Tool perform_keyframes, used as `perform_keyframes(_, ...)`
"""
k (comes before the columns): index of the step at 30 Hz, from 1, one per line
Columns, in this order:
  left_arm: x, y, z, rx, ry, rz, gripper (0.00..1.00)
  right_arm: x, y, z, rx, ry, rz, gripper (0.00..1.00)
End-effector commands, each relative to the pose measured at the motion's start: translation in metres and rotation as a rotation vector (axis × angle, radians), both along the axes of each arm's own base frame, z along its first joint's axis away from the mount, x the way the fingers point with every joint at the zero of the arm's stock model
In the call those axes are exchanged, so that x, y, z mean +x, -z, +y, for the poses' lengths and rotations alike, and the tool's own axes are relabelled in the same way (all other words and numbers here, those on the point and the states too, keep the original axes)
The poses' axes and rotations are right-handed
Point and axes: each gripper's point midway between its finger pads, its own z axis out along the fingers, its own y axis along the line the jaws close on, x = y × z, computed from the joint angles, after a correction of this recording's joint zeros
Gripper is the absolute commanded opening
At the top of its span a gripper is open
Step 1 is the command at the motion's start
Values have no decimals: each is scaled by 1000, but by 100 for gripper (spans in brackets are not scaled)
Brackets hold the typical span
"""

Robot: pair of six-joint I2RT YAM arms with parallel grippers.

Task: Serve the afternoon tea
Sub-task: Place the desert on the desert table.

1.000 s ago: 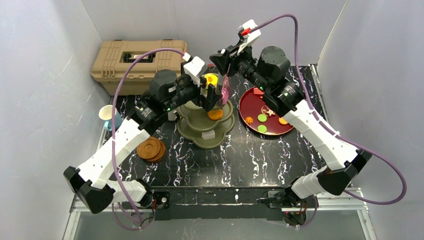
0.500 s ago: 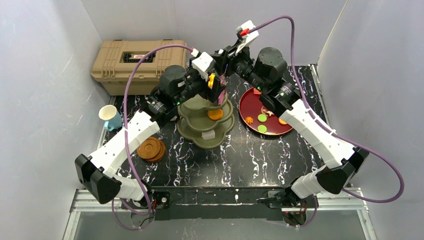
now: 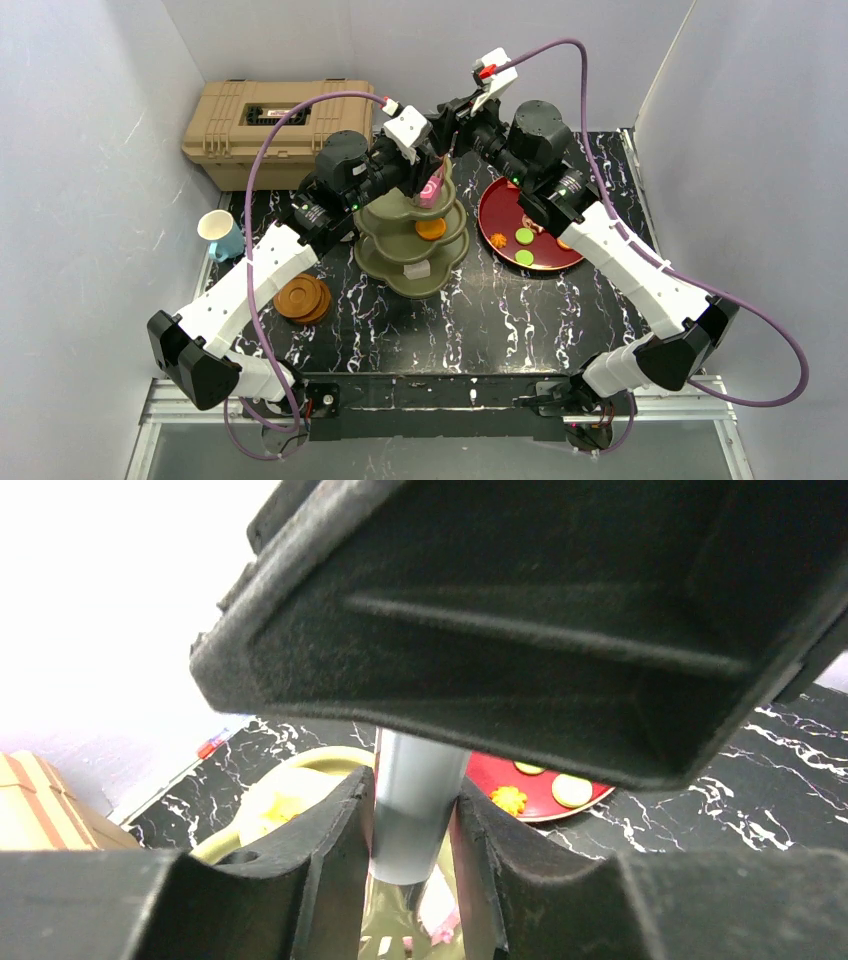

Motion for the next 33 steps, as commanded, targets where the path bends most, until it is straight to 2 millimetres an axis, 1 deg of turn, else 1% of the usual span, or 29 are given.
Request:
perform_keyframes(1, -10, -20, 11, -25, -8, -53, 31, -12, -41, -18, 65, 33, -105, 60)
perform_keyframes(3, -10, -20, 11, -27, -9, -50, 31, -12, -44, -19, 67, 36, -109, 69)
perform_keyframes(4, -11, -21, 10, -30, -6, -48, 31, -13, -45, -21, 69, 39, -112, 71)
perform_keyframes(7, -13, -24, 8, -45, 9, -44, 31, -16, -51, -26, 70, 47, -123, 75)
perform_keyframes(11, -21, -37, 3, -73, 59, -56, 27, -23, -52, -33, 56, 50, -130, 79)
perform_keyframes(15, -32, -56, -1, -104, 113, -75, 19, -30, -43, -38, 32, 43, -125, 79)
perform_keyframes(17, -37, -62, -1, -112, 135, -86, 17, -35, -43, -42, 32, 39, -128, 80)
perform_keyframes(24, -50, -77, -1, -102, 193, -150, 15, -52, -47, -65, 34, 67, -152, 80)
perform_keyframes(26, -54, -81, -1, -99, 215, -171, 15, -58, -44, -71, 21, 69, -141, 81)
perform_keyframes(28, -60, -84, -3, -92, 245, -192, 13, -65, -44, -75, 17, 58, -138, 81)
perform_keyframes(31, -69, -88, -7, -78, 285, -232, 12, -78, -38, -76, -21, 8, -118, 78)
perform_keyframes(33, -77, -90, -10, -77, 312, -248, 12, -84, -27, -79, -55, -5, -85, 75)
